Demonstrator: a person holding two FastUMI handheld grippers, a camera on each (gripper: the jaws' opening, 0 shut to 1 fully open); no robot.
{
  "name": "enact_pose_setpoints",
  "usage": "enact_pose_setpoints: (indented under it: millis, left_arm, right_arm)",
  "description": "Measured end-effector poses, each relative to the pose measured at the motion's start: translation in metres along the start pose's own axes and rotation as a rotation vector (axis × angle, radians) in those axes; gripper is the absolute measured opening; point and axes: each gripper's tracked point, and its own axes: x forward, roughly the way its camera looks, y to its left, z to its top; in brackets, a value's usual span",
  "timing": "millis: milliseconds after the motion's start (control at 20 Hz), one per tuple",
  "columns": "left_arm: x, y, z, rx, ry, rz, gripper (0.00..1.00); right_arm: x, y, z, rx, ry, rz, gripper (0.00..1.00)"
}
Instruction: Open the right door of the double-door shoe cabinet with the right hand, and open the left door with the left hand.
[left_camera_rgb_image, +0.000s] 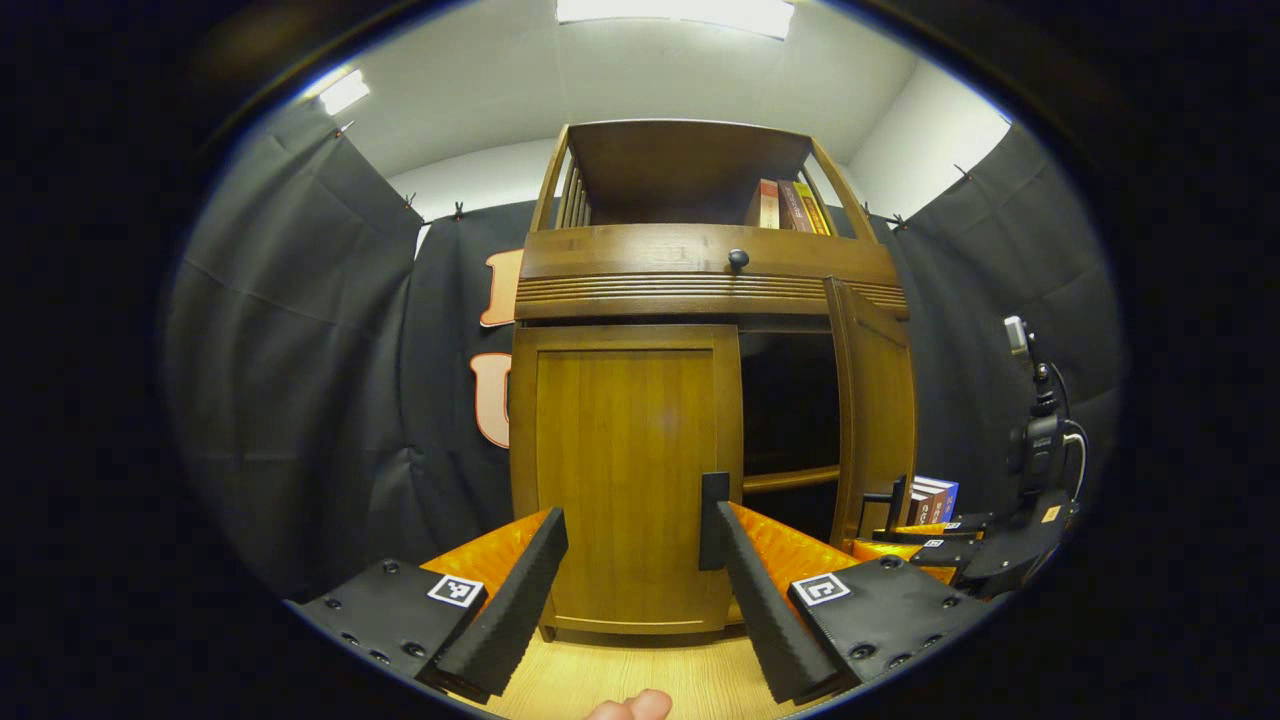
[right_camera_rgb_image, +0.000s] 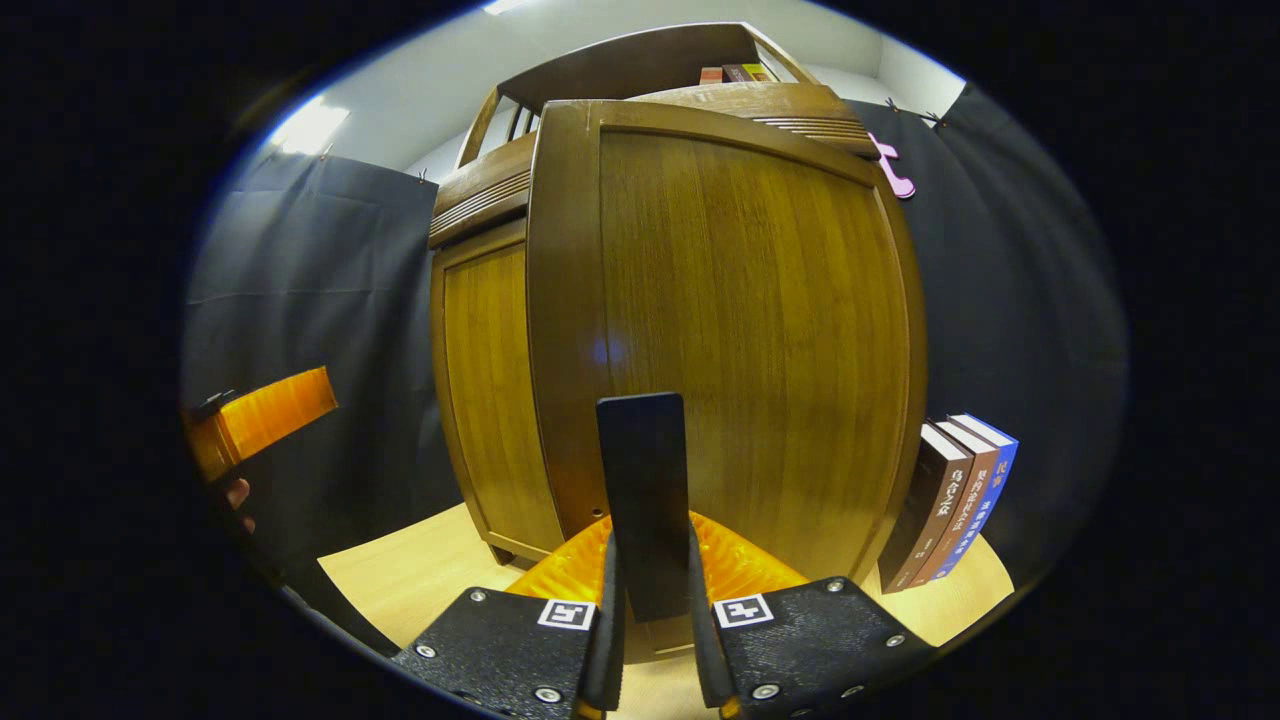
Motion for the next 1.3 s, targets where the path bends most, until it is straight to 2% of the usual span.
enact_pose_setpoints:
  millis: [50,100,200,900,1000,1100,1150,1200,1250,1300]
  left_arm:
    - [0.0,-0.003,-0.002,-0.002,0.002,-0.007,0.99]
    - [0.001,-0.006,-0.003,-0.005,0.004,-0.013,0.94]
    - [0.002,-0.012,-0.004,-0.011,0.008,-0.026,0.99]
    - [-0.001,-0.037,-0.011,-0.048,0.02,-0.066,0.99]
    - [0.001,-0.042,-0.011,-0.053,0.019,-0.07,0.99]
    - [0.001,-0.045,-0.013,-0.058,0.021,-0.075,0.99]
    - [0.002,-0.046,-0.014,-0.058,0.023,-0.076,0.99]
    - [0.003,-0.047,-0.014,-0.057,0.024,-0.077,0.99]
    - [0.004,-0.048,-0.015,-0.059,0.027,-0.079,0.99]
    - [0.004,-0.049,-0.017,-0.062,0.029,-0.08,0.99]
  right_arm:
    - [-0.007,-0.003,-0.002,0.0,-0.001,-0.005,0.29]
    - [-0.012,-0.006,-0.002,0.0,0.0,-0.009,0.29]
    - [-0.024,-0.012,-0.005,0.001,0.006,-0.017,0.29]
    - [-0.077,-0.053,-0.009,-0.011,0.052,-0.107,0.28]
    - [-0.084,-0.061,-0.019,-0.015,0.085,-0.125,0.37]
    - [-0.09,-0.069,-0.016,-0.003,0.069,-0.147,0.24]
    - [-0.091,-0.07,-0.014,-0.005,0.064,-0.154,0.22]
    - [-0.092,-0.074,-0.015,-0.01,0.067,-0.166,0.22]
    - [-0.096,-0.08,-0.014,-0.015,0.065,-0.179,0.3]
    - [-0.097,-0.086,-0.015,-0.022,0.066,-0.196,0.29]
